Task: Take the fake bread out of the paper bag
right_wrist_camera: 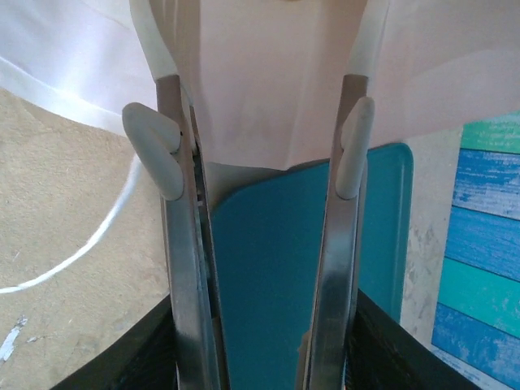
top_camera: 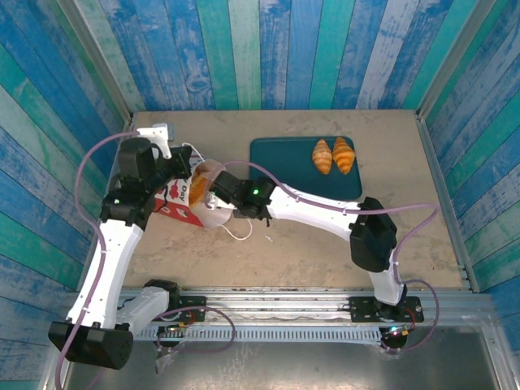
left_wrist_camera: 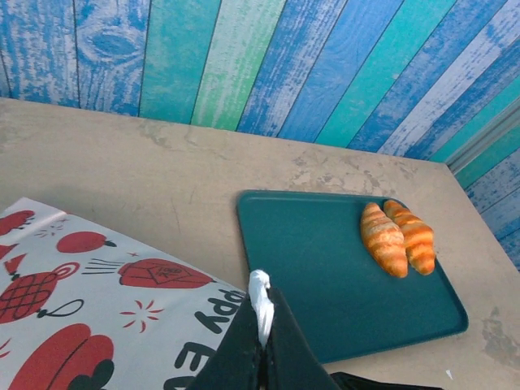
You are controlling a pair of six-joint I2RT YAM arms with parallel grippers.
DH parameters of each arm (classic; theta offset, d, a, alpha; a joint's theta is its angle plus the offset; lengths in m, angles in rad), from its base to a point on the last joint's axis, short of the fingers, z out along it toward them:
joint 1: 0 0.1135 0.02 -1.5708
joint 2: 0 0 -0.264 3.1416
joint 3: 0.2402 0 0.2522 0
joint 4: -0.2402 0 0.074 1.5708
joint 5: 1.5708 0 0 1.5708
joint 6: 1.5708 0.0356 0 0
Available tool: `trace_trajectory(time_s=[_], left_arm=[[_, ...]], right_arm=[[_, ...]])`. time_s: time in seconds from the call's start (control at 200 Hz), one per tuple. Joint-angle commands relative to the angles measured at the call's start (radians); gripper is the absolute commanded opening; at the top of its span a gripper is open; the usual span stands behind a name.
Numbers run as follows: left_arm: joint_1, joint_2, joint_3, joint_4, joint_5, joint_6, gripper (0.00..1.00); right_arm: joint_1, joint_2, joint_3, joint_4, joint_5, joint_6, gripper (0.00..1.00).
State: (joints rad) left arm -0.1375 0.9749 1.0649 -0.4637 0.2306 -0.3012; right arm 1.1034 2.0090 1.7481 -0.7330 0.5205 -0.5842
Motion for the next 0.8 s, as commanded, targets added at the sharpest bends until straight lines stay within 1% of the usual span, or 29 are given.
trace_trajectory(time_s=[0.0,0.14,0.27,0.416,0.571,0.676,0.796], left_arm=[[0.000,0.013,0.007,0.064,0.043,-0.011,0.00],[-0.001,0.024,0.007,0.064,0.060,-0.005,0.00],[0.000,0.021,0.004,0.060,0.061,0.002,0.00],[-0.001,0.013,-0.002,0.066,0.061,0.004,0.00],[-0.001,0.008,-0.005,0.069,0.059,-0.004,0.00],[-0.001,0.006,-0.008,0.069,0.058,-0.010,0.00],[-0.001,0.003,-0.011,0.070,0.031,-0.017,0.00]], right_arm=[[0.012,0.024,0.057,-0.037,0.031,-0.009,0.49],[0.011,0.071,0.095,-0.034,0.070,-0.020,0.49],[0.012,0.095,0.131,-0.022,0.081,-0.019,0.49],[0.013,0.107,0.109,0.027,0.077,-0.059,0.50],[0.012,0.137,0.110,0.046,0.084,-0.068,0.49],[0.012,0.127,0.110,0.046,0.084,-0.068,0.49],[0.012,0.112,0.110,0.046,0.084,-0.068,0.49]])
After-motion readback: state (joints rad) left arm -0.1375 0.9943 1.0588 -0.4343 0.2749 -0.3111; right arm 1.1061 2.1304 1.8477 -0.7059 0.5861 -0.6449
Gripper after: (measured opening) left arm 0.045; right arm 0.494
